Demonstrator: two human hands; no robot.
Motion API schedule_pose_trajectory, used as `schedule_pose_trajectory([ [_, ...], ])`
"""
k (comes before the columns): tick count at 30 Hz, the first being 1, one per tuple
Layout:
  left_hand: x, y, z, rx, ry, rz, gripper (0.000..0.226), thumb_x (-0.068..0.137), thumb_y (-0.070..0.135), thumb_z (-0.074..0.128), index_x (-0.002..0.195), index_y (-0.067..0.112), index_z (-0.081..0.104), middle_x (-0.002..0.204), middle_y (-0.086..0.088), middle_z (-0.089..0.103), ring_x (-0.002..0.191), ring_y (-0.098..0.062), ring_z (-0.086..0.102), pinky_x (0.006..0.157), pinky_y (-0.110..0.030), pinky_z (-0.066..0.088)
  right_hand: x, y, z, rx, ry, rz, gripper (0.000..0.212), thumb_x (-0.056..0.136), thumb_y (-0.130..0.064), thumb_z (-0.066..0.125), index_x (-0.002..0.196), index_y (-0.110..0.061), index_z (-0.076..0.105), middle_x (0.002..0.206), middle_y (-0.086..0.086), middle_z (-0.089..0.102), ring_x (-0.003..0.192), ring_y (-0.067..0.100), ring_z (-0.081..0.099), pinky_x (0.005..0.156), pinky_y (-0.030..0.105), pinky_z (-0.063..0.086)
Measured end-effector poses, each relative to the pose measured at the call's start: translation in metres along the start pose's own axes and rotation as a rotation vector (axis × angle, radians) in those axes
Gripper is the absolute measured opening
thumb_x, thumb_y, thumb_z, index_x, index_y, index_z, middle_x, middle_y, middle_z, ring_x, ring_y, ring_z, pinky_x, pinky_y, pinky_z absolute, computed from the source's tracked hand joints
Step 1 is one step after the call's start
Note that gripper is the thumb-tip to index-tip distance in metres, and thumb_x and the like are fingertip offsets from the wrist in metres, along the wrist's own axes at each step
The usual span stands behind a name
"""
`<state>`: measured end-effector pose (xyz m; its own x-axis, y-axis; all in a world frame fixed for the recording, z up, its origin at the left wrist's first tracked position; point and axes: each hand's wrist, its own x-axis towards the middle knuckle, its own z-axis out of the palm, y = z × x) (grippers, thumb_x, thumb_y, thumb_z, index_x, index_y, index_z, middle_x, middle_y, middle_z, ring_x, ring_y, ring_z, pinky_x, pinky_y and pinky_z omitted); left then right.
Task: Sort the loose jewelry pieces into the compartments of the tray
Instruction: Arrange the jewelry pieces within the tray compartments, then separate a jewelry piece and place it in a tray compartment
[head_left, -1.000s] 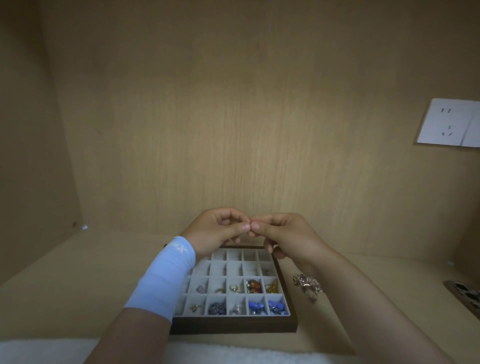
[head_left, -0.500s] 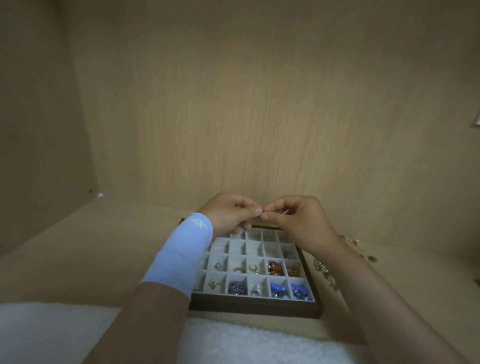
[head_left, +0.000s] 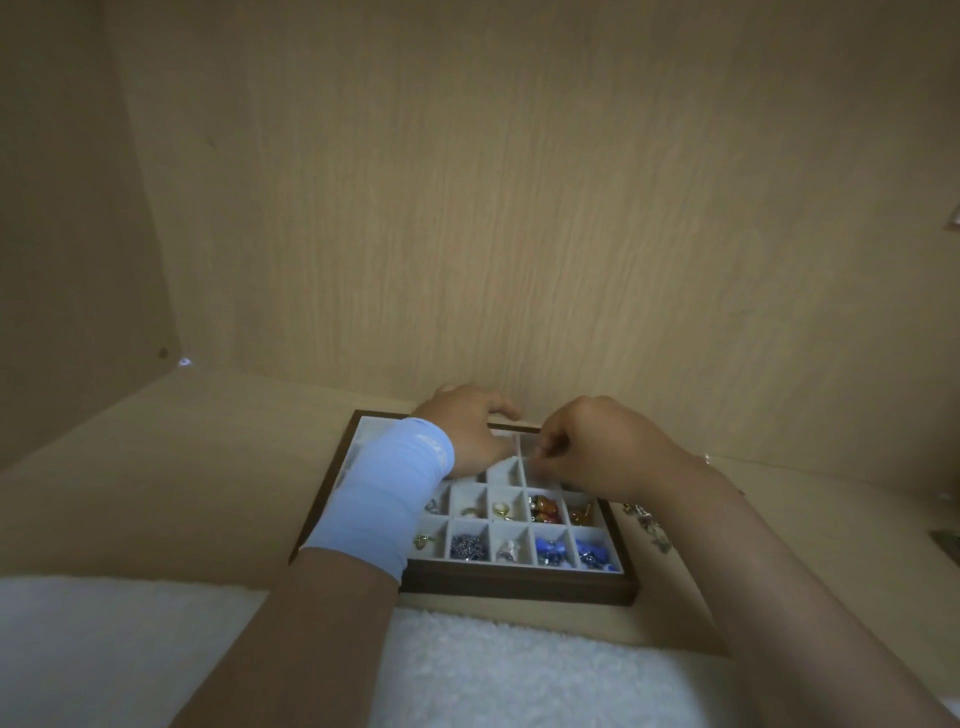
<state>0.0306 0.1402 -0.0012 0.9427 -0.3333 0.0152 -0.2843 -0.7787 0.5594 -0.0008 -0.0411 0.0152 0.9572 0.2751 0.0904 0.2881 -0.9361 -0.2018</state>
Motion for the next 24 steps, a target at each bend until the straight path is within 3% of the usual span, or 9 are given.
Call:
schedule_pose_trajectory([
  [3,0.000,0.001,0.002,0.107,-0.058,-0.008,0.047,0.090,0.035,0.062,0.136,0.037,0.053,0.145,0.002,0.048,0.132,-0.023,0.046,0.110,-0.039,0.039,0.001,-0.005,0.006,-0.091,0.019,-0.004,0.011,0.087,-0.032,0.068,0.081,-0.027,0.076,0.078,-0.012,0.071,0.072,0.005,0.064,0.069,0.031,0.057],
  [8,-0.003,0.001,-0.004,-0.005,-0.064,-0.006,0.046,0.093,0.026,0.060,0.138,0.030,0.053,0.145,0.004,0.051,0.130,-0.018,0.049,0.105,-0.028,0.036,0.002,-0.007,0.016,-0.135,0.081,-0.047,0.009,0.087,-0.029,0.067,0.084,-0.030,0.076,0.081,-0.015,0.066,0.075,0.008,0.061,0.065,0.029,0.054],
  [11,-0.002,0.005,-0.004,-0.036,-0.013,0.027,0.042,0.092,0.028,0.062,0.133,0.031,0.057,0.142,0.006,0.054,0.128,-0.015,0.051,0.101,-0.025,0.036,0.001,-0.003,0.010,-0.060,0.070,-0.024,0.005,0.085,-0.031,0.073,0.080,-0.033,0.073,0.073,-0.020,0.059,0.076,0.005,0.062,0.066,0.027,0.052],
  [15,-0.002,0.021,0.004,-0.074,0.042,0.110,0.033,0.092,0.029,0.062,0.125,0.031,0.063,0.131,0.008,0.061,0.119,-0.013,0.057,0.092,-0.022,0.037,-0.008,0.015,-0.012,0.138,0.123,0.034,0.006,0.085,-0.030,0.075,0.079,-0.030,0.074,0.077,-0.017,0.068,0.073,0.000,0.064,0.064,0.022,0.049],
  [21,-0.006,0.049,0.031,-0.021,0.067,0.274,0.023,0.093,0.024,0.056,0.108,0.035,0.070,0.111,0.011,0.067,0.098,-0.011,0.062,0.092,-0.034,0.052,-0.037,0.068,-0.042,0.148,0.173,0.165,0.006,0.087,-0.025,0.075,0.081,-0.026,0.076,0.077,-0.014,0.070,0.062,-0.007,0.062,0.052,0.011,0.042],
  [24,-0.008,0.062,0.050,0.056,0.056,0.341,0.021,0.092,0.027,0.057,0.106,0.035,0.071,0.100,0.013,0.061,0.102,-0.011,0.054,0.095,-0.036,0.049,-0.051,0.087,-0.039,0.123,0.107,0.201,0.013,0.085,-0.021,0.075,0.079,-0.032,0.075,0.079,-0.013,0.071,0.074,0.002,0.065,0.066,0.020,0.049],
])
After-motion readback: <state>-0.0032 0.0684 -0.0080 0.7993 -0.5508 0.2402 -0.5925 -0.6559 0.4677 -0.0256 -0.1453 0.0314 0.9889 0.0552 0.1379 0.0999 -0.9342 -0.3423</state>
